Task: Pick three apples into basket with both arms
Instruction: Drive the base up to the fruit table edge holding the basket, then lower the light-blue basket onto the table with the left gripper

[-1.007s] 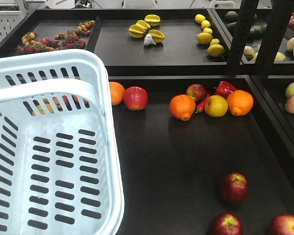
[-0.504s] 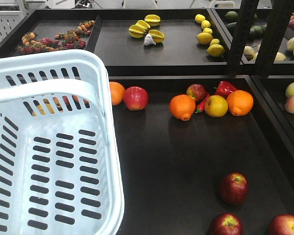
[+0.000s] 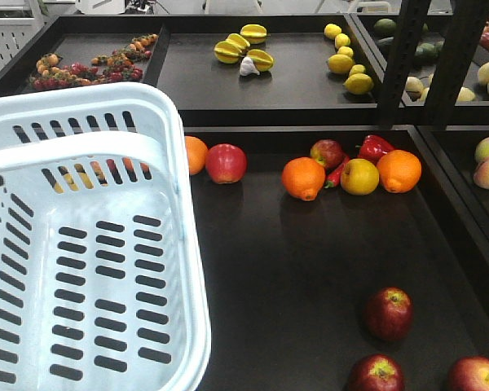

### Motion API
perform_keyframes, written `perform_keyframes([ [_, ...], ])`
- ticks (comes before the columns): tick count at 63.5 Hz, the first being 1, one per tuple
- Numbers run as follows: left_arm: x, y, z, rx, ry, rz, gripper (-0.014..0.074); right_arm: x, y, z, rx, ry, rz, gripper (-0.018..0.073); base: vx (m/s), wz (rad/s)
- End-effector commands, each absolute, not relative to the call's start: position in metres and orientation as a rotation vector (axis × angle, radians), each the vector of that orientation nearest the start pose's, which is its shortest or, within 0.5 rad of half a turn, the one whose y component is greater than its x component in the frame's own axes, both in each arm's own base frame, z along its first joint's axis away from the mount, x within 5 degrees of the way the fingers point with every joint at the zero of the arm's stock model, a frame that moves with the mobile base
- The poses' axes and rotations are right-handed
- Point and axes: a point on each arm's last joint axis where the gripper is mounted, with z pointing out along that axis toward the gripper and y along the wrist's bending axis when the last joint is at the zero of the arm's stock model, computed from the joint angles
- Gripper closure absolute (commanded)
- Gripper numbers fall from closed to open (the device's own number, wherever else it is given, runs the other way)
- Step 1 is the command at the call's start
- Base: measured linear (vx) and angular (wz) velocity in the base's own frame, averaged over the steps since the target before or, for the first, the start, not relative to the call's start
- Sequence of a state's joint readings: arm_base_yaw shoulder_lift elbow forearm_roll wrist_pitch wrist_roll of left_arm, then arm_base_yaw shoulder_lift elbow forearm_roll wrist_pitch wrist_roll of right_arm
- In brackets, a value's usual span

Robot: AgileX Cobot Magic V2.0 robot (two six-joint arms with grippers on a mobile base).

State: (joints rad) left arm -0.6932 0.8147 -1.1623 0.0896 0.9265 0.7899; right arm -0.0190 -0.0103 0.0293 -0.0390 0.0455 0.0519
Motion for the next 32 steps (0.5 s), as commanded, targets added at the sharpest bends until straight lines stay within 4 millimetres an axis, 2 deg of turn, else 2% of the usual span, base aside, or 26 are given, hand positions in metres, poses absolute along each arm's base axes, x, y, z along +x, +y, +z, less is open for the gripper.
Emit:
perform_keyframes([
  [1, 0.116, -0.089, 0.451, 1.338, 1.438, 0.162, 0.0603, 0.056, -0.001, 0.202, 0.017, 1.478, -0.012, 0.0568, 0.00, 0.00],
  [13, 0.146, -0.115, 0.433, 1.373, 1.438, 0.167, 0.0603, 0.056, -0.001, 0.202, 0.017, 1.478, -0.012, 0.0568, 0.00, 0.00],
  [32, 0.189, -0.155, 0.365, 1.375, 1.393, 0.149, 0.0603, 0.056, -0.001, 0.202, 0.017, 1.478, -0.012, 0.0568, 0.00, 0.00],
])
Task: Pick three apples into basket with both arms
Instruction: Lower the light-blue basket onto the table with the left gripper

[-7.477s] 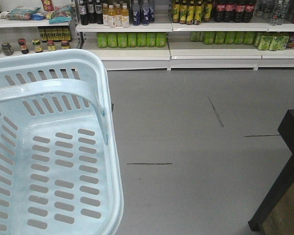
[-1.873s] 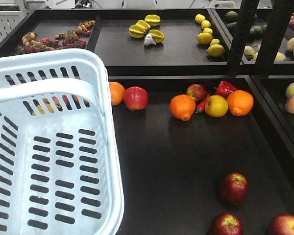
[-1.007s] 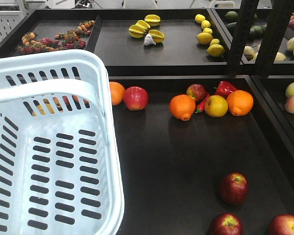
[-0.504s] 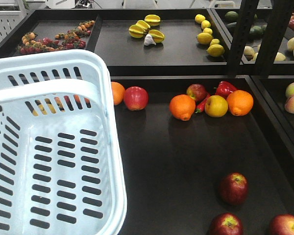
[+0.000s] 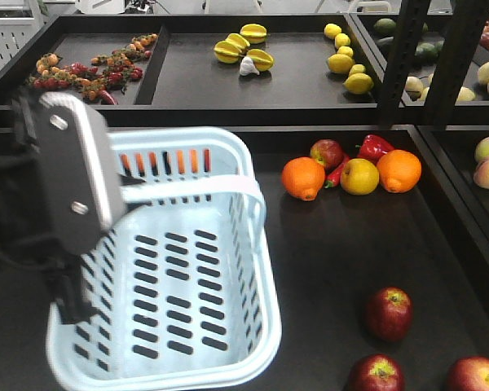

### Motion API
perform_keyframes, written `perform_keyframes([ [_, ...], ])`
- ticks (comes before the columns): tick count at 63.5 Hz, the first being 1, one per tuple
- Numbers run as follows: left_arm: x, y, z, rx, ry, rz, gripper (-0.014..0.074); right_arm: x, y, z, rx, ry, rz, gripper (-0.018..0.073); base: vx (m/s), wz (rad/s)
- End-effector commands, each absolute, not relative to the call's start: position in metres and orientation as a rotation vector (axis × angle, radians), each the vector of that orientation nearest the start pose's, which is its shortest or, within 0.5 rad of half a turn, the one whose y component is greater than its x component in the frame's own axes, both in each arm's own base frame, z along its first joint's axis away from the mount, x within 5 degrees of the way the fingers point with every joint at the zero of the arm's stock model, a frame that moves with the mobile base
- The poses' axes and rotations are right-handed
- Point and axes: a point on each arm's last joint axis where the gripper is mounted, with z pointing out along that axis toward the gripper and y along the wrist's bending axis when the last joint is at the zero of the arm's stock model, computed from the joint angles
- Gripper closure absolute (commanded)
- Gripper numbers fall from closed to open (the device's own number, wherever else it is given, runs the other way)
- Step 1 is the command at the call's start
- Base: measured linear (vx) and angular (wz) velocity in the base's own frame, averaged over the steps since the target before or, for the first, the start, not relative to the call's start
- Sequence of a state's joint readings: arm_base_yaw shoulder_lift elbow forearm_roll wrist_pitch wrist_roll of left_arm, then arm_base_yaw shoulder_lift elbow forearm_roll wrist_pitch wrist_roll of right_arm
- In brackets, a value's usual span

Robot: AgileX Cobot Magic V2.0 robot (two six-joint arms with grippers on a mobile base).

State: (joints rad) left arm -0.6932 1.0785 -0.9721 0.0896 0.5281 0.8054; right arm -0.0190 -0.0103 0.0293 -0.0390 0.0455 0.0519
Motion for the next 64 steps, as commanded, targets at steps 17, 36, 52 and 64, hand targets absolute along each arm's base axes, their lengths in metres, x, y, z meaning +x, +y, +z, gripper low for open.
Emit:
perform_keyframes([
  [17, 0.223, -0.185, 0.327, 1.383, 1.383, 0.133, 0.0603, 0.056, -0.001, 0.202, 0.017, 1.478, -0.012, 0.0568, 0.00, 0.00],
  [36, 0.252, -0.210, 0.289, 1.343, 1.404, 0.087, 0.0596, 0.056, -0.001, 0.202, 0.017, 1.478, -0.012, 0.0568, 0.00, 0.00],
  [52, 0.260, -0.219, 0.265, 1.390, 1.449, 0.082, 0.0589, 0.056, -0.001, 0.202, 0.017, 1.478, -0.012, 0.0568, 0.00, 0.00],
  [64, 0.263, -0.221, 0.256, 1.410, 1.470, 0.080, 0.0571, 0.056, -0.001, 0.202, 0.017, 1.478, -0.012, 0.0568, 0.00, 0.00],
])
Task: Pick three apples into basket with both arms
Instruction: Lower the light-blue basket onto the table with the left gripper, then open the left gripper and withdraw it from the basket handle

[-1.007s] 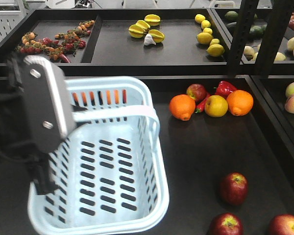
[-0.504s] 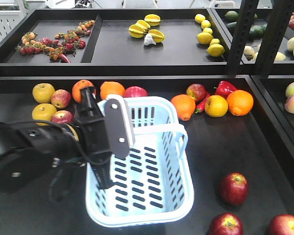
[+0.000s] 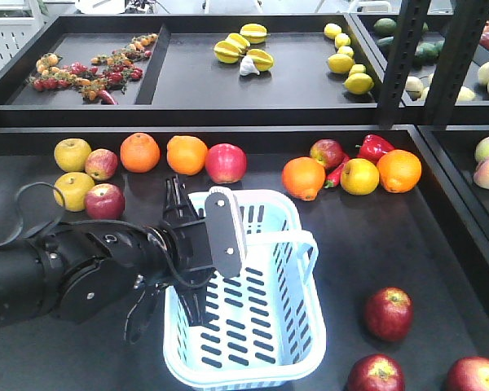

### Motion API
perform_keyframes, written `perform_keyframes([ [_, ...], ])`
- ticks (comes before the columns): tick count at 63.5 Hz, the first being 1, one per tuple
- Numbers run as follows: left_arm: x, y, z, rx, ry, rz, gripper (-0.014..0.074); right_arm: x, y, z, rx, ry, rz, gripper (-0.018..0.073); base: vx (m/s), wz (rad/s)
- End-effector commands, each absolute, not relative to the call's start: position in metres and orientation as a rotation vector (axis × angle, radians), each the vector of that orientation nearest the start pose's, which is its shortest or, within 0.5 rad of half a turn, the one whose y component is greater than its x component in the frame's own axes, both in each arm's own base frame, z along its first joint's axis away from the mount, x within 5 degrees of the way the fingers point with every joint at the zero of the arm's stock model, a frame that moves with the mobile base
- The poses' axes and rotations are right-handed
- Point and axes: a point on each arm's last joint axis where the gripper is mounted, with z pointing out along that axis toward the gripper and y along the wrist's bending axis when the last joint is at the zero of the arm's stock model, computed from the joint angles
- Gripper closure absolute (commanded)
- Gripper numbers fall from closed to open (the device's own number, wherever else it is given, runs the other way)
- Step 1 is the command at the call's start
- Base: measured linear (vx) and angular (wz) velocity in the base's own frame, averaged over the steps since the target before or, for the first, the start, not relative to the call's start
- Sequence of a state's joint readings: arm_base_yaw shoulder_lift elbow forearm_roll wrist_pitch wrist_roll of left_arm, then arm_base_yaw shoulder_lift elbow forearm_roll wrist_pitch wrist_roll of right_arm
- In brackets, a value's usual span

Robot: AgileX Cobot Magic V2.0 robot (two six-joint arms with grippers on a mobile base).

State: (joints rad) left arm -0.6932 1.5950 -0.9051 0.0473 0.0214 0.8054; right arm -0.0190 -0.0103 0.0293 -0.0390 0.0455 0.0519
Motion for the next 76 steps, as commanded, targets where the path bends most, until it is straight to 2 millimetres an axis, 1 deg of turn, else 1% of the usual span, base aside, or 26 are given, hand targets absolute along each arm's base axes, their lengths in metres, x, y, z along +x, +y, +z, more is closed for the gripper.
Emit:
perform_keyframes([
  [1, 0.263, -0.221, 0.255, 1.412, 1.472, 0.080, 0.0568, 0.056, -0.001, 0.202, 0.017, 1.478, -0.012, 0.0568, 0.00, 0.00],
  [10, 0.263, -0.221, 0.252, 1.422, 1.496, 0.075, 0.0516, 0.056, -0.001, 0.202, 0.017, 1.478, -0.012, 0.0568, 0.00, 0.00],
  [16, 0.263, -0.220, 0.250, 1.431, 1.517, 0.070, 0.0454, 0.056, -0.001, 0.202, 0.017, 1.478, -0.012, 0.0568, 0.00, 0.00],
  [20, 0.262, -0.220, 0.249, 1.428, 1.526, 0.065, 0.0404, 0.056, -0.001, 0.202, 0.017, 1.478, -0.012, 0.0568, 0.00, 0.00],
  [34, 0.262, -0.220, 0.248, 1.432, 1.548, 0.058, 0.0165, 0.056, -0.001, 0.202, 0.017, 1.478, -0.012, 0.0568, 0.00, 0.00],
  [42, 0.260, -0.218, 0.244, 1.463, 1.598, 0.051, 0.0072, 0.056, -0.001, 0.202, 0.017, 1.478, -0.012, 0.0568, 0.00, 0.00],
  [49, 0.258, -0.217, 0.243, 1.453, 1.637, 0.032, 0.0052, 0.056, -0.001, 0.202, 0.017, 1.478, -0.012, 0.0568, 0.00, 0.00],
  [55, 0.257, -0.216, 0.248, 1.436, 1.621, 0.032, 0.0052, 0.056, -0.001, 0.202, 0.017, 1.478, -0.012, 0.0568, 0.00, 0.00],
  [64, 0.251, -0.211, 0.268, 1.388, 1.585, 0.026, 0.0052, 0.056, -0.001, 0.202, 0.017, 1.478, -0.012, 0.0568, 0.00, 0.00],
  [76, 0.234, -0.196, 0.297, 1.306, 1.625, -0.024, 0.0052, 0.056, -0.001, 0.202, 0.017, 1.478, -0.012, 0.0568, 0.00, 0.00],
])
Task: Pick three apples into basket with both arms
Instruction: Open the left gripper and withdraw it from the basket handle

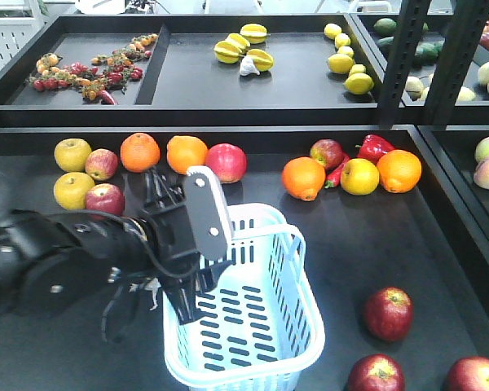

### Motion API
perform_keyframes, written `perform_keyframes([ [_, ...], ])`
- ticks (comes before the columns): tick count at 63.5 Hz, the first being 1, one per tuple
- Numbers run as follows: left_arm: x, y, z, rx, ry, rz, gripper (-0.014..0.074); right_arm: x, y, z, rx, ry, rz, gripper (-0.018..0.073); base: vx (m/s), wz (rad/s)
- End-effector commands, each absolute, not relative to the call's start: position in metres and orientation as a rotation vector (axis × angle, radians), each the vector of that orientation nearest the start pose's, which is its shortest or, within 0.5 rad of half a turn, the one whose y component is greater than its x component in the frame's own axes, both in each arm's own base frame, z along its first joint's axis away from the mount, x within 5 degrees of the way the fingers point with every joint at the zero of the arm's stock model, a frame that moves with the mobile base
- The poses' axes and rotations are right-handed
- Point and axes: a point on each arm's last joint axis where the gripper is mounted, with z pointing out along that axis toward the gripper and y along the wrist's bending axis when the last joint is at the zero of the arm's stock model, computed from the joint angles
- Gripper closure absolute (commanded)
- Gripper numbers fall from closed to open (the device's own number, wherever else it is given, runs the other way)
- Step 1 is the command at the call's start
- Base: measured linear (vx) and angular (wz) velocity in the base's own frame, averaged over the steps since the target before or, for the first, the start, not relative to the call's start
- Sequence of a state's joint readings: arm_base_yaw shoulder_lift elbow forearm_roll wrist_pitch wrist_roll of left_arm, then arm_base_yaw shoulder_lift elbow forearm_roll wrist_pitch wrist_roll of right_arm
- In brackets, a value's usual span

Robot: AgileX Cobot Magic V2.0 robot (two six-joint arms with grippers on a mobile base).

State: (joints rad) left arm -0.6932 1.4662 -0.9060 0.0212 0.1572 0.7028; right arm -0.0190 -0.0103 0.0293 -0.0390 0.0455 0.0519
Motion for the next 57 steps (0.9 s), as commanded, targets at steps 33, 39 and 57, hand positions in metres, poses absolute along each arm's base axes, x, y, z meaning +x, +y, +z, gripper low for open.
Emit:
perform_keyframes([
  [33, 0.175, -0.124, 0.371, 0.826, 1.830, -0.231, 0.0052, 0.056, -0.001, 0.202, 0.017, 1.478, -0.012, 0.0568, 0.00, 0.00],
  [39, 0.172, -0.100, 0.380, 0.654, 1.867, -0.213, 0.0052, 0.056, -0.001, 0.202, 0.017, 1.478, -0.012, 0.0568, 0.00, 0.00],
  [57, 0.161, -0.047, 0.386, 0.312, 2.000, -0.038, 0.0052, 0.056, -0.001, 0.202, 0.017, 1.478, -0.012, 0.0568, 0.00, 0.00],
])
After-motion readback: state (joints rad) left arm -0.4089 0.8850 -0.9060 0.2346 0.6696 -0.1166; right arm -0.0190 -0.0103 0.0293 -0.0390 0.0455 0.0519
